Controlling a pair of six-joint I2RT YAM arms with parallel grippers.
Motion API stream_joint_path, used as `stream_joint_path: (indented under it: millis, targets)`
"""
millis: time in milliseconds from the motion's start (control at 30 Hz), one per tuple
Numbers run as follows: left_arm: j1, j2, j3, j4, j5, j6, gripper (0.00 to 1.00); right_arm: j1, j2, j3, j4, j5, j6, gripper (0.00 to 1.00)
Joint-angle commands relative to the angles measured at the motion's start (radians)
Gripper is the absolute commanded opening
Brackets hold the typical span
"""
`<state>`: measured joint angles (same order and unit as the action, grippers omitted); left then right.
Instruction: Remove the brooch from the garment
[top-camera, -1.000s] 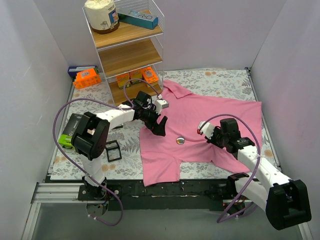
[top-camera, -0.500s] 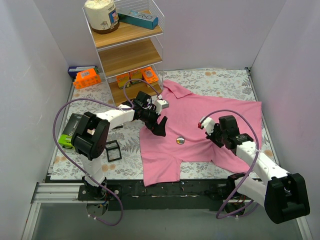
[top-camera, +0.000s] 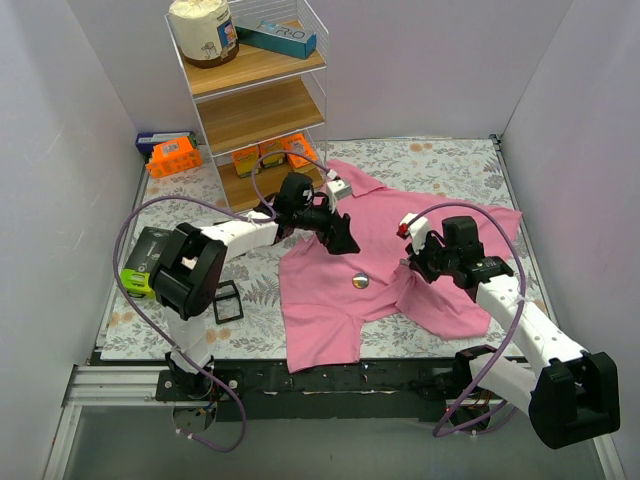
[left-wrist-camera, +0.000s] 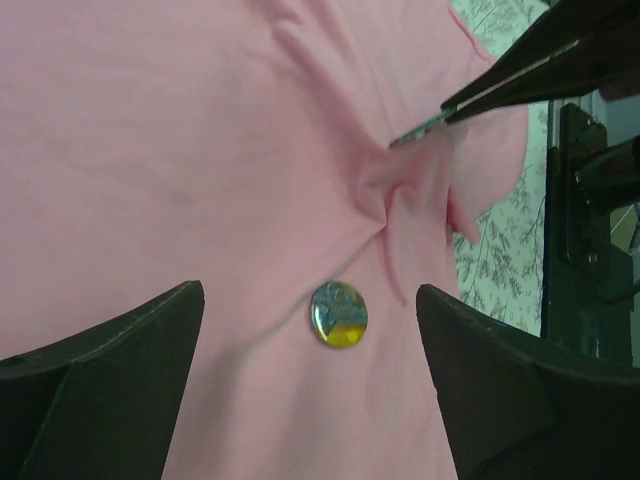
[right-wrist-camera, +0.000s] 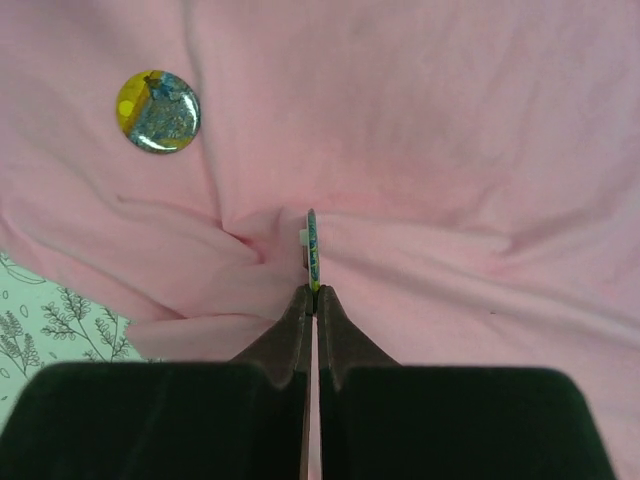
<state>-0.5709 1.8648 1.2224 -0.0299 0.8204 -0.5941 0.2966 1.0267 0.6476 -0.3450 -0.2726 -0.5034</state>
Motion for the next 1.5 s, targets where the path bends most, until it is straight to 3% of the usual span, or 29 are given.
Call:
stream_joint_path:
  millis: [0,100,233,633,967,1333,1467]
  targets:
    - [-0.040,0.042,-0.011,0.394,0.019,-0.234,0.85,0.003,0.013,0.049,-0.046,-0.077,0.043,0.01]
    - [-0.072,0.080,-0.034,0.555,0.020,-0.351,0.82,-0.001,0.033,0.064,-0.094,-0.154,0.043,0.01]
    - [-0.084,0.140,-0.032,0.648,0.075,-0.426,0.76,-0.013,0.013,0.040,-0.048,-0.204,0.101,0.01]
    - [-0.099,0.283,-0.034,0.832,0.270,-0.610,0.70,-0.119,0.099,0.104,-0.075,-0.373,0.132,0.01]
    - [-0.147,0.350,0.015,0.877,0.272,-0.638,0.60,-0.134,0.107,0.116,-0.100,-0.416,0.151,0.01]
    - [-0.156,0.381,0.049,0.878,0.275,-0.641,0.42,-0.136,0.130,0.127,-0.129,-0.425,0.146,0.01]
    - [-0.159,0.387,0.055,0.901,0.273,-0.658,0.41,-0.136,0.141,0.133,-0.134,-0.424,0.147,0.01]
